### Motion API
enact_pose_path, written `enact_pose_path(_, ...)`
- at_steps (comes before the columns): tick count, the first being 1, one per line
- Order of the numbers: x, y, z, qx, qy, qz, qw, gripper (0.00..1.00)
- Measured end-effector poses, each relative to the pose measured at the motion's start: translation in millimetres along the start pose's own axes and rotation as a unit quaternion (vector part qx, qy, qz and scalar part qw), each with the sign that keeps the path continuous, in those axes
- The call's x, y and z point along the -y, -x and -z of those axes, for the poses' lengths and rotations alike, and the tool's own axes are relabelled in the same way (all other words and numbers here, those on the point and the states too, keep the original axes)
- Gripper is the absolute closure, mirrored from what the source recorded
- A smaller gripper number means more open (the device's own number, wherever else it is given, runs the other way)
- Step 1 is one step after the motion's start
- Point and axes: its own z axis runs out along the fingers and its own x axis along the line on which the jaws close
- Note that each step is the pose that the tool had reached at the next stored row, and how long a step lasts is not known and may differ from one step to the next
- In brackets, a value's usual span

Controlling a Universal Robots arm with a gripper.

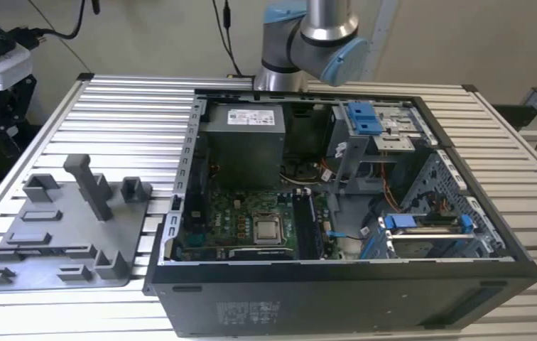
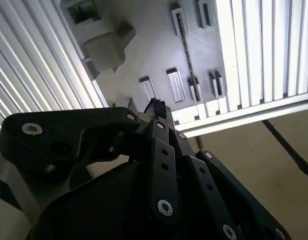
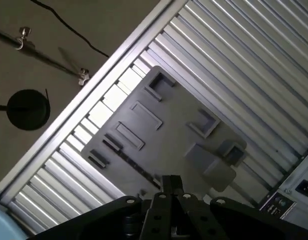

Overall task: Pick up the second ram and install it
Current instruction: 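Pick up the second ram and move it above second insertion slot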

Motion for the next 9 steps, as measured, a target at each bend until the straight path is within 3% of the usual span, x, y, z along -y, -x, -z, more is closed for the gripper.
enact_pose_path(3, 0.0, 0.0, -1.3, -0.0004, 0.0003, 0.027, 0.9996, 0.89)
enact_pose_path(9, 0.2, -0.2, -3.5, -0.0014, 0.0009, 0.070, 0.9975, 0.89)
